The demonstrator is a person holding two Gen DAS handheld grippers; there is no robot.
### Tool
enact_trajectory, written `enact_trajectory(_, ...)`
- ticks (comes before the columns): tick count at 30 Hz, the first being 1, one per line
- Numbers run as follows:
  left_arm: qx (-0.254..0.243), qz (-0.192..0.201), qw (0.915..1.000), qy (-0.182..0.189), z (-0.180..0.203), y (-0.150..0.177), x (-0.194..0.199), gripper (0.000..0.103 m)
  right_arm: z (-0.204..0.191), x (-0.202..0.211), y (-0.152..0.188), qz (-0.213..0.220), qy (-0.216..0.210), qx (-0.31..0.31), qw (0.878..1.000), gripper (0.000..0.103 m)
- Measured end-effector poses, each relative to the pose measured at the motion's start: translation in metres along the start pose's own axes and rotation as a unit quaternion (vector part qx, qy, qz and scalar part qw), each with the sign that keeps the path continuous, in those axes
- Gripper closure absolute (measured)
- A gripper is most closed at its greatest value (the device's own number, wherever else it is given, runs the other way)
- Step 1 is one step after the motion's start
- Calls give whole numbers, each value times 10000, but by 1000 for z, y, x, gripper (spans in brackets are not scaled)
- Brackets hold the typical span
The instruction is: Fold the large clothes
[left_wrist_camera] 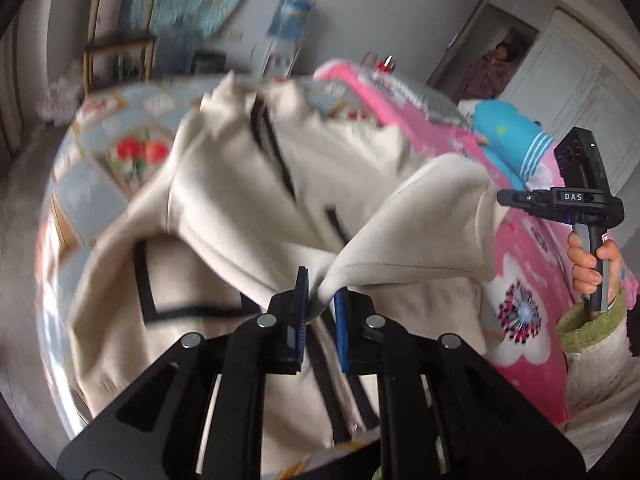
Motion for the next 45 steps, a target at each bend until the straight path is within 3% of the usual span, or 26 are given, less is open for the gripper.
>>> enact_trajectory(2,159,-277,9995,28,-5,19,-13,91,34,-9,16,-223,335,-437,9982,95)
enact_trajectory(5,416,-394,9984,-15,-20,32,-17,90,58,0,7,-56,1258,-362,9914,91)
enact_trajectory(8,599,-331,9976,46,-30,32,-11,90,44,11,-24,310,1035,-235,9939,66)
enact_trajectory(10,643,-328,9974,66,-32,33,-7,89,26,8,-46,445,1178,156,9919,54)
enact_trajectory(12,626,-375,9973,33,-33,36,-8,89,11,-6,-70,411,1126,429,9919,52)
enact_trajectory(18,307,-549,9977,-271,-36,50,-7,86,-31,-102,-134,-205,161,652,9975,52)
enact_trajectory(21,245,-732,9962,-409,-46,57,-8,84,-52,-169,-157,-667,-502,524,9951,52)
enact_trajectory(24,331,-801,9957,-328,-53,57,-4,82,-65,-220,-172,-1019,-935,199,9902,43)
enact_trajectory(30,365,-477,9981,-112,-48,40,11,76,-71,-270,-178,-1340,-903,174,9867,40)
enact_trajectory(33,415,-309,9987,-20,-43,35,14,72,-71,-266,-170,-1291,-922,194,9871,32)
enact_trajectory(38,538,-226,9983,66,-38,32,11,65,-62,-248,-158,-1217,-676,389,9895,30)
enact_trajectory(42,245,-432,9988,0,-36,43,2,51,-58,-232,-147,-1219,-412,652,9895,29)
enact_trajectory(45,214,-532,9984,-14,-38,49,-2,44,-60,-224,-136,-1224,-283,890,9881,23)
Point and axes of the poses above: each gripper's, at about its wrist camera, not at the fingertips, and x roughly against the way its jaws point, z to its right, y to its underside, the point moved 9 cm from there along -x, roughly the way its jaws point, and after that the axes turned 13 degrees about -y, right-handed, at the moved point
